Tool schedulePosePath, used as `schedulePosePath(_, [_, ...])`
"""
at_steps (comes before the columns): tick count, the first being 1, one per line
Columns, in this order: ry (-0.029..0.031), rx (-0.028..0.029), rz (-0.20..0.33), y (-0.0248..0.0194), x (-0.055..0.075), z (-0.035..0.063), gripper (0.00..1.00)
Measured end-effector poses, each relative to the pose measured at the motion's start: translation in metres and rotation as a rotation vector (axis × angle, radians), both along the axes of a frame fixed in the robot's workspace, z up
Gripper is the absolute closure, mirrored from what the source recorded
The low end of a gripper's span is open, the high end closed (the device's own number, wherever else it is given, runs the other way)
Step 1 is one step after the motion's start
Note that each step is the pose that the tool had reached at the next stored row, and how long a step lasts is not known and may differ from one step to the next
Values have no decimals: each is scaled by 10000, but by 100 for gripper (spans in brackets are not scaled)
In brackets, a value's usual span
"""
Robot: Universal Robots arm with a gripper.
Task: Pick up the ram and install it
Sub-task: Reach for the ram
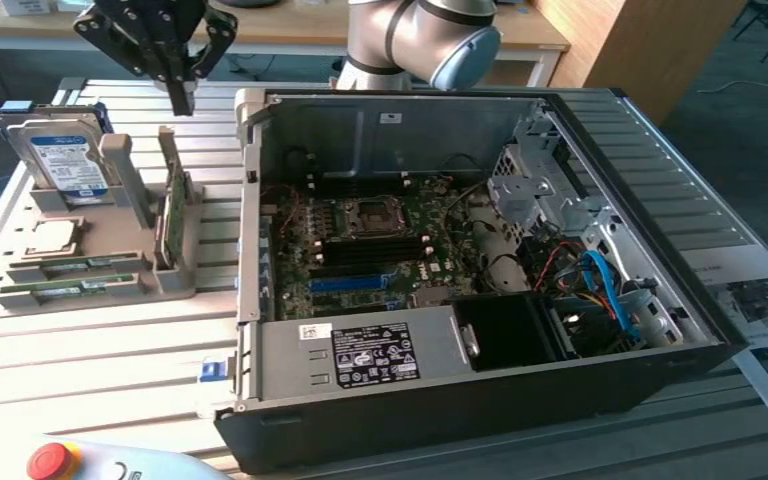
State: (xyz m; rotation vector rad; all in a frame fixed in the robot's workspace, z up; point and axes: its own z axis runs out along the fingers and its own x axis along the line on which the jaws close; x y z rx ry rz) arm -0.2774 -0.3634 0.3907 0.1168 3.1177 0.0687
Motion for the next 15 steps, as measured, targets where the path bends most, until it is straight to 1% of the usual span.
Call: schedulePosePath(15, [36,0,-1,168,-545,-12,89])
